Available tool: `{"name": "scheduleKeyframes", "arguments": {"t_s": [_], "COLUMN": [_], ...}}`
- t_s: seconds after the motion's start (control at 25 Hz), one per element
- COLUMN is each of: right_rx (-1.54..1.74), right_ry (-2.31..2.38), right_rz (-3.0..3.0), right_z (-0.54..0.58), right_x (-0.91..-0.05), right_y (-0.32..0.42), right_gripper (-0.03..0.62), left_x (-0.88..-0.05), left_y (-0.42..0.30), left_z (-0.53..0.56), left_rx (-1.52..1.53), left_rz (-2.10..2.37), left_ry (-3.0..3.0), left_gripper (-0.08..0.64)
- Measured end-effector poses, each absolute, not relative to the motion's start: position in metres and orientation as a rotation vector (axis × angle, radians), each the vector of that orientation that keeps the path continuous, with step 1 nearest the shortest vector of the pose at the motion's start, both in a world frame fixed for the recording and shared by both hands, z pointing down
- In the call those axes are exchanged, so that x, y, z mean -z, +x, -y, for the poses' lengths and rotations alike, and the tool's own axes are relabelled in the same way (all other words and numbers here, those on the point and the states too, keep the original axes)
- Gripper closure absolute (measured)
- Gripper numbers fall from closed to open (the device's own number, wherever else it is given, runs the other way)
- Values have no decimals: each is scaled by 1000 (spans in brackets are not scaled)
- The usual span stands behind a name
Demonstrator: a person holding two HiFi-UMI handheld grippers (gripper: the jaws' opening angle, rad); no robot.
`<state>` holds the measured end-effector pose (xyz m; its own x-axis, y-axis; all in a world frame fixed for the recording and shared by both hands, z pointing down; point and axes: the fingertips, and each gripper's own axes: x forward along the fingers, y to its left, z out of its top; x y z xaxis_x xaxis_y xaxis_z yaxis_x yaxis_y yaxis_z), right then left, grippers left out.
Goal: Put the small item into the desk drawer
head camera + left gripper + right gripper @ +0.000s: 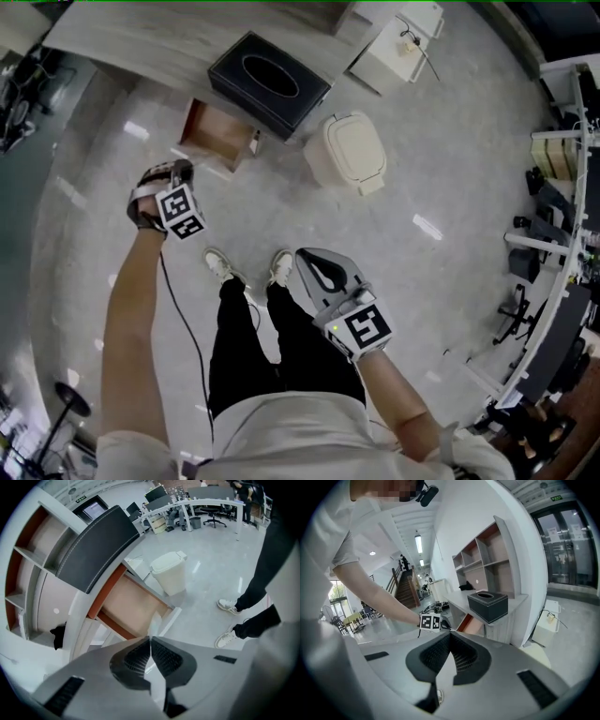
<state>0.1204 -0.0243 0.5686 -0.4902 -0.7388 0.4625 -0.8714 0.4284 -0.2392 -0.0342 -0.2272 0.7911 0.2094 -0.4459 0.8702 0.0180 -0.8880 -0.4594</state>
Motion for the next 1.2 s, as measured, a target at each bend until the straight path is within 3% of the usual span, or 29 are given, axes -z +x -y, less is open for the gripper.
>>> {"name": "scheduleKeyframes", "arguments": {"t_s": [0.52, 1.2], "right_rx": [-555, -480], "right_ry": [1332, 1297], "right_rz": [2516, 2613], "right_z": [19, 27], "right_x": [-501, -446], "right_y": [140, 135], "right_gripper": [571, 569], "left_x": [-682, -497], "left_y": [-26, -39], "left_z": [186, 146], "left_rx": [1520, 754], "left_rz": [-812, -1389], "left_ry": [-2405, -2664], "left_gripper": [538, 540]}}
